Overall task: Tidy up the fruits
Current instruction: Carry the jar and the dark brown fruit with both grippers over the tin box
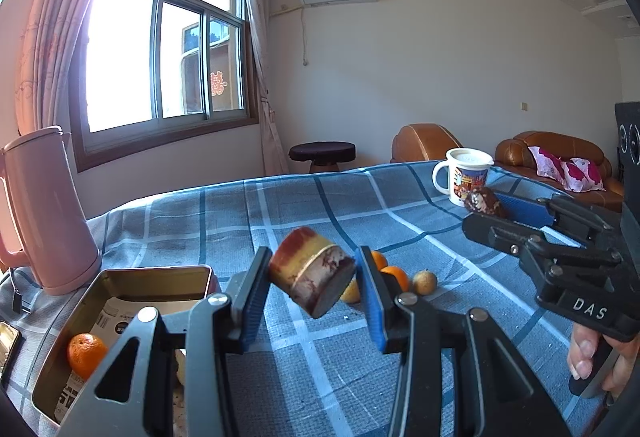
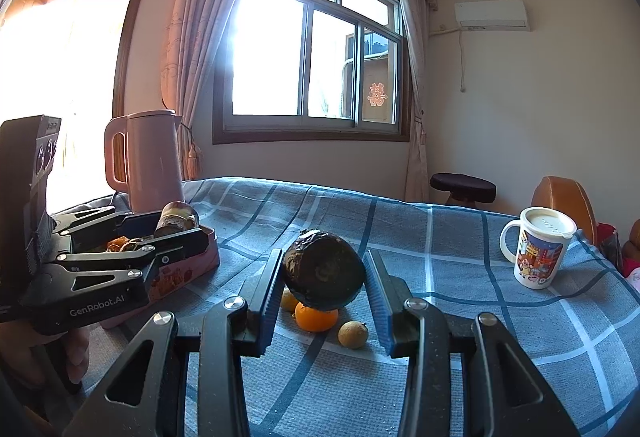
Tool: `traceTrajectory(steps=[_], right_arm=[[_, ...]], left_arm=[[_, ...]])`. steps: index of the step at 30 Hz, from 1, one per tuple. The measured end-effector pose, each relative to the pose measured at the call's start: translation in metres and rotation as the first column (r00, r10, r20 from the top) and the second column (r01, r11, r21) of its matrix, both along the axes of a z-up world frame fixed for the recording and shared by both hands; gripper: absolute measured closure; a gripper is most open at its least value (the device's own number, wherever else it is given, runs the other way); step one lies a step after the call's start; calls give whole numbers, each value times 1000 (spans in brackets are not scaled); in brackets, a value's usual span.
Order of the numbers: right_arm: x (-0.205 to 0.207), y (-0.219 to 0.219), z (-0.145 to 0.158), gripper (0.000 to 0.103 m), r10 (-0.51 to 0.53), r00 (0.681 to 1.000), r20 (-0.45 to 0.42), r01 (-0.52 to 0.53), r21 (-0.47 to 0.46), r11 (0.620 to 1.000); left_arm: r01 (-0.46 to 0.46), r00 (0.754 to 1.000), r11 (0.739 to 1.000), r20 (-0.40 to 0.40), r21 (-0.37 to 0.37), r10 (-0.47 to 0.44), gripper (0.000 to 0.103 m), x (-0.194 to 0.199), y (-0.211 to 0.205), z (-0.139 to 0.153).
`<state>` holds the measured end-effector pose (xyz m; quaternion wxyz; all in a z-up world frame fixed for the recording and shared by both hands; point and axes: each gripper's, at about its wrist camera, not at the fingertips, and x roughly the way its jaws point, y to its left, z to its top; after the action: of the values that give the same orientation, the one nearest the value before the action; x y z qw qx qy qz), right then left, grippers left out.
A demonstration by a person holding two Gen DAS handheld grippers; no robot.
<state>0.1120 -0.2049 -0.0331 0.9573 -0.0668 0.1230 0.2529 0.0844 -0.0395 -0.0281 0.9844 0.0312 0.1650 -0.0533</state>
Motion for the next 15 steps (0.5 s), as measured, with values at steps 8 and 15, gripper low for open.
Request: traceTrajectory(steps=[8, 15], right_arm=[[-4, 22, -2, 61, 40, 999, 5, -40, -34, 999], [-6, 37, -4, 61, 69, 998, -1, -69, -47, 997]], left_arm=[[-9, 1000, 1000, -3, -6, 9, 59, -7, 8, -1], [-34, 999, 999, -10, -16, 34, 59, -11, 21, -2]])
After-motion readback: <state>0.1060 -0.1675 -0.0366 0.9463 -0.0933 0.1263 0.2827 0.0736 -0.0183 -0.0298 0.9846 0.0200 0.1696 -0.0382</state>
